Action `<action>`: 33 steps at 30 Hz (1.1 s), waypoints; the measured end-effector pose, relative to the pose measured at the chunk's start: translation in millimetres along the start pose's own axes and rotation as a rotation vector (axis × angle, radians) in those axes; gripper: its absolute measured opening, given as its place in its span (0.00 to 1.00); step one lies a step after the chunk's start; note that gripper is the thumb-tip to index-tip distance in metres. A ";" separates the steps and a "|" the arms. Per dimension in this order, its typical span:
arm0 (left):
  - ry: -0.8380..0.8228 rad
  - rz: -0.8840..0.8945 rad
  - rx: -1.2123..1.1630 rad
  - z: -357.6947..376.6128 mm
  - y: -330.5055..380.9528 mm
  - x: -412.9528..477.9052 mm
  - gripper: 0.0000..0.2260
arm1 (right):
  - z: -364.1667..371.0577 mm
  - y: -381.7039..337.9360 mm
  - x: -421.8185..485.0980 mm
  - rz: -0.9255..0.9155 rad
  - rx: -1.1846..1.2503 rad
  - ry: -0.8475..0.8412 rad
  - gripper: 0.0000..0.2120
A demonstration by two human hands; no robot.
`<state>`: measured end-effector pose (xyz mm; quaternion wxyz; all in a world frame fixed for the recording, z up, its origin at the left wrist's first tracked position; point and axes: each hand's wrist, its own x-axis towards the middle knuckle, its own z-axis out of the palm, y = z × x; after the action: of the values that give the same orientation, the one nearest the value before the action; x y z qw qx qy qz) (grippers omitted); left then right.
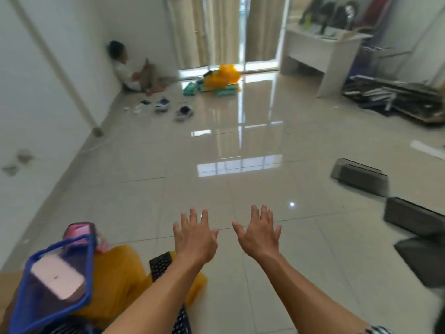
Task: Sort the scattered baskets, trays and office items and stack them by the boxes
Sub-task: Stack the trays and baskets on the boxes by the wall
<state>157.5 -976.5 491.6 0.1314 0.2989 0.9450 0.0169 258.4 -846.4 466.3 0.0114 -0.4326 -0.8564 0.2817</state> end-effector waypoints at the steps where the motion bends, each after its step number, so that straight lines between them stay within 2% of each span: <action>1: -0.018 0.037 0.008 2.8 22.4 5.7 0.31 | -10.2 18.7 4.2 0.037 0.008 0.014 0.40; 7: -0.061 0.219 0.066 20.0 171.4 39.7 0.31 | -81.0 145.3 41.5 0.235 0.054 0.099 0.41; 17: -0.128 0.387 0.067 44.7 383.4 75.2 0.30 | -188.9 314.4 93.2 0.420 0.079 0.219 0.41; 23: -0.130 0.469 0.090 46.5 455.9 104.9 0.30 | -219.9 369.1 119.2 0.519 0.122 0.252 0.40; 33: -0.147 0.565 0.103 55.9 536.4 208.9 0.30 | -239.6 405.0 220.1 0.644 0.159 0.301 0.40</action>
<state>308.3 -419.9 447.3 0.1741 0.5567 0.8121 -0.0169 481.3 -379.5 419.0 0.0818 -0.7144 -0.6404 0.2699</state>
